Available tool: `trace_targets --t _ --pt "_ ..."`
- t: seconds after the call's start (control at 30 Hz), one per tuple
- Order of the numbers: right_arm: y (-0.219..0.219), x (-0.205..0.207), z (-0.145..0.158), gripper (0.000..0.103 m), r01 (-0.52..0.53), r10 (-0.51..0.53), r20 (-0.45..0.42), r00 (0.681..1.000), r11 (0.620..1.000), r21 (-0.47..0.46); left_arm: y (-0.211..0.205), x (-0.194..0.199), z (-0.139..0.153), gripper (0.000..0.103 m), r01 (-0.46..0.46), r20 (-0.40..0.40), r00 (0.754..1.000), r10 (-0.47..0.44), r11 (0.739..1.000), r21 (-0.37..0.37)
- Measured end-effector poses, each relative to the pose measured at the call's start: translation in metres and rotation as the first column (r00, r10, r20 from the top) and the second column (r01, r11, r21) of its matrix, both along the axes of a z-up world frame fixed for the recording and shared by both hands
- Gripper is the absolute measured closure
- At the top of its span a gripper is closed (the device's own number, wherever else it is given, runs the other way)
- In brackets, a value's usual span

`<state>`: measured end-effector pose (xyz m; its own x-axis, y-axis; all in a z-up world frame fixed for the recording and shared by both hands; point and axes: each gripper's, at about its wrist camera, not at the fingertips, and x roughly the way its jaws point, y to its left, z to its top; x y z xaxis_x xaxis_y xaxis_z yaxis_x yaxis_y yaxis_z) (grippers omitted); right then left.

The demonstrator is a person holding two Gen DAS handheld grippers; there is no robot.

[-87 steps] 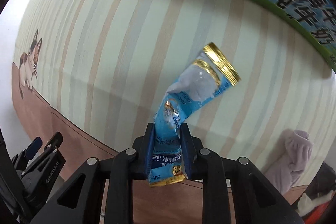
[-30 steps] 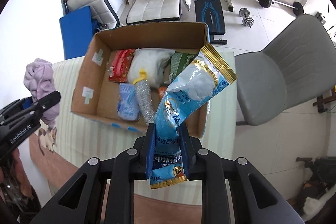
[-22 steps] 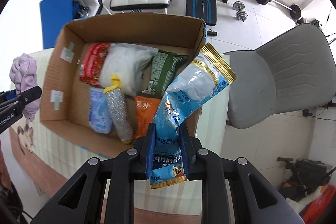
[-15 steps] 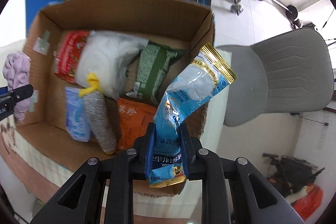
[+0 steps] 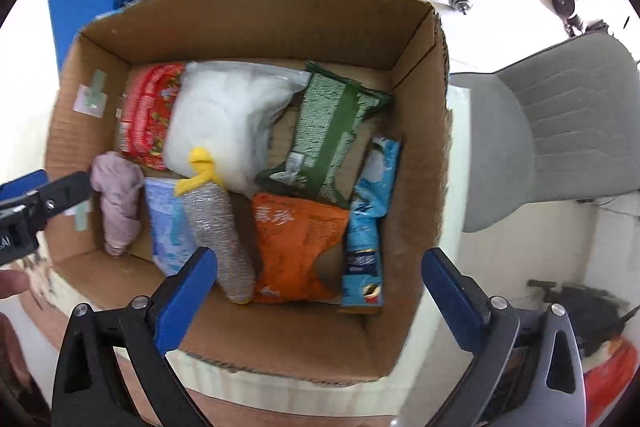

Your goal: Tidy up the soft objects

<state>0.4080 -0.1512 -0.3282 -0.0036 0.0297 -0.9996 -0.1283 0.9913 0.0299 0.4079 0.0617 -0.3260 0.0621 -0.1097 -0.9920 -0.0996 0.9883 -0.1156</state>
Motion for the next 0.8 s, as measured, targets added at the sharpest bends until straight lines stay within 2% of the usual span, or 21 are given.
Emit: trace_targets --t 0.17,0.3,0.5,0.67,0.8 --pt "0.001 -0.021 0.003 0.000 0.024 -0.025 0.021 0.999 0.999 0.043 -0.008 -0.018 0.014 0.006 0.017 0.072 0.997 -0.021 0.998 0.057" --pt "0.002 -0.033 0.006 0.000 0.034 -0.037 0.052 0.998 0.998 0.056 -0.012 -0.030 0.018 0.006 0.035 0.086 0.995 -0.041 0.997 0.068" --pt "0.003 -0.051 0.029 0.000 0.045 -0.053 0.106 0.993 0.996 0.073 -0.012 -0.045 0.030 0.006 0.030 0.122 0.992 -0.041 0.996 0.088" --pt "-0.003 -0.065 0.052 0.000 0.068 -0.080 0.157 0.984 0.994 0.081 -0.013 -0.065 0.062 0.006 0.025 0.190 0.981 -0.041 0.996 0.086" --pt "-0.006 -0.090 0.089 0.000 0.065 -0.083 0.239 0.967 0.994 0.083 -0.015 -0.093 0.095 0.006 0.014 0.263 0.964 -0.040 0.995 0.101"
